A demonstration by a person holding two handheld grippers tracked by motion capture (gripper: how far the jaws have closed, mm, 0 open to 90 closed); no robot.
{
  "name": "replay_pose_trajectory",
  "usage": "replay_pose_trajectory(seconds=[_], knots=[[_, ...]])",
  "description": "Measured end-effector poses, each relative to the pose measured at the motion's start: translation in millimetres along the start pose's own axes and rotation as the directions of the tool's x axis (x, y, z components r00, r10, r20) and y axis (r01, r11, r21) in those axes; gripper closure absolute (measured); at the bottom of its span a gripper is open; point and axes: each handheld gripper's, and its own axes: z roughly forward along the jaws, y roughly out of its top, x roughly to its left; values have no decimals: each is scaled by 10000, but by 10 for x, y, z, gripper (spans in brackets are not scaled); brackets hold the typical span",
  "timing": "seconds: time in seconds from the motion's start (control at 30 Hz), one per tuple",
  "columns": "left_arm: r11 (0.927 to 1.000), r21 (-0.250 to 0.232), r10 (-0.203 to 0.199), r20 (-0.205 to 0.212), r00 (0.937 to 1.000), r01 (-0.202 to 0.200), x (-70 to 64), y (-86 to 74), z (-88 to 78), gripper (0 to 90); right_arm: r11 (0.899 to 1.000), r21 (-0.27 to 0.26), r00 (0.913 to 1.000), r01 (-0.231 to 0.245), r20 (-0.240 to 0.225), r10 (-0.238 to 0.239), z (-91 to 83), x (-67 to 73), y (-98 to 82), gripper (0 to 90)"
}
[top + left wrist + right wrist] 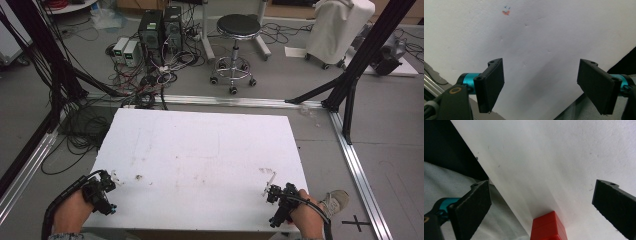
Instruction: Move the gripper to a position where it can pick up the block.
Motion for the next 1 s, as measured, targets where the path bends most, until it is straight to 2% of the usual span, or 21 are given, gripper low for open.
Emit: replay_pose_trajectory(seconds=[1.0], knots=[[9999,-21,110,23,9999,-110,-21,8,11,220,9998,-179,9999,100,109,-98,-34,-8,-15,16]])
